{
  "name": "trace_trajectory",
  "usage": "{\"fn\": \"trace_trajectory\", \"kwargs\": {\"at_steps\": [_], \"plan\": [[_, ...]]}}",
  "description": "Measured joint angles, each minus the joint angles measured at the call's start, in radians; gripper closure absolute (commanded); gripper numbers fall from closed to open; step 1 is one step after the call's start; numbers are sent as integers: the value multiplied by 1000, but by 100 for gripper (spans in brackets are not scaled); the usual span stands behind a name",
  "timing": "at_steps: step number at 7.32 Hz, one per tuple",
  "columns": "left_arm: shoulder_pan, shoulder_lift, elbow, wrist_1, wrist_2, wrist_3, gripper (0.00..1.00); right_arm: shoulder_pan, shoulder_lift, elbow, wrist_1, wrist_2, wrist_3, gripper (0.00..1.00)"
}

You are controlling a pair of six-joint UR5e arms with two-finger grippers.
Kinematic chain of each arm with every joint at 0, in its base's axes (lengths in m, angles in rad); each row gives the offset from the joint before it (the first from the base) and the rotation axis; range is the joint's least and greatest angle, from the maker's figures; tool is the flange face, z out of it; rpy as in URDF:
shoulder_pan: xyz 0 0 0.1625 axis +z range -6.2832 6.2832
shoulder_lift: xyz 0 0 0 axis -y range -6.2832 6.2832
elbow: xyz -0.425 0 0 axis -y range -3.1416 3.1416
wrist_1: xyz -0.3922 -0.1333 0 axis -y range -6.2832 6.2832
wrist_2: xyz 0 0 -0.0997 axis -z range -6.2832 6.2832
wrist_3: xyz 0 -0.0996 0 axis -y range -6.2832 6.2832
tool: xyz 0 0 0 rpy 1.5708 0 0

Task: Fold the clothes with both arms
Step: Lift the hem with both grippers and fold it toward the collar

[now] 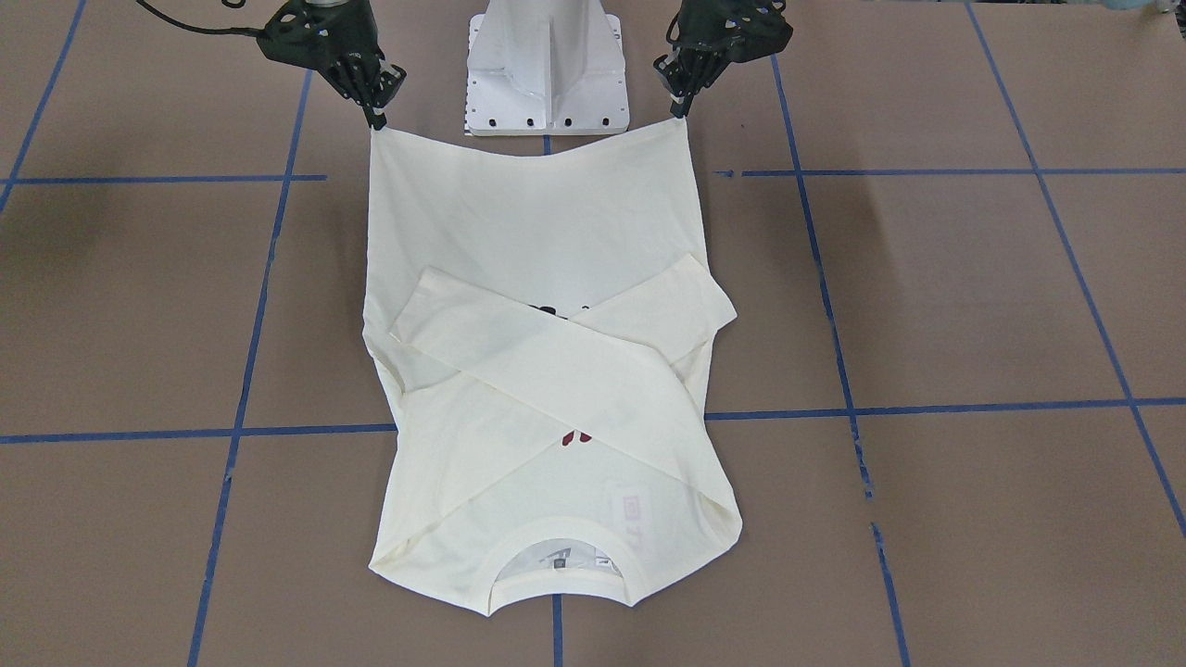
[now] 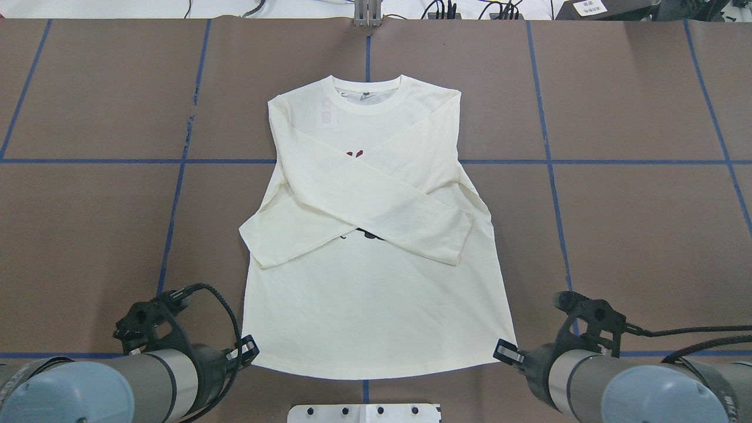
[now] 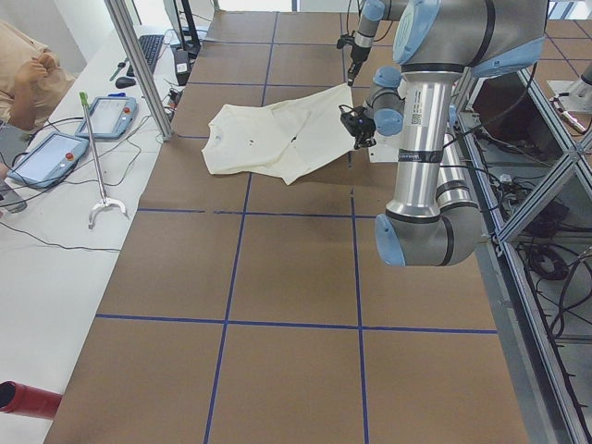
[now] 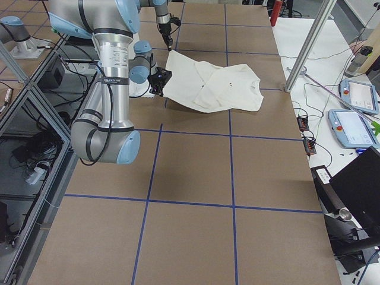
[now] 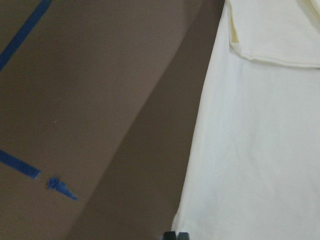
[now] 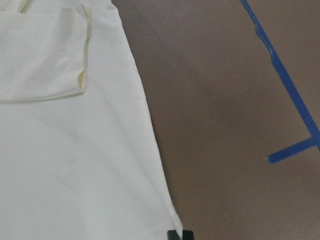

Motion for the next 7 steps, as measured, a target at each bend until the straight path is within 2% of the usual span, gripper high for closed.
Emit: {"fn": "trace_trajectory", "kwargs": {"at_steps": [2, 4, 5, 7], "plan": [[17, -14, -56, 5, 0, -18, 100, 23, -27, 66, -2, -5, -6, 100], [-49, -57, -56, 14, 1, 2, 100, 151, 24, 48, -4, 9, -104, 100], [-98, -76, -28, 16, 0, 61, 100, 245, 78, 1, -5, 44, -172, 100], [-256, -144, 75, 13, -12, 222, 100, 449, 240, -168, -7, 159, -301, 100]]}}
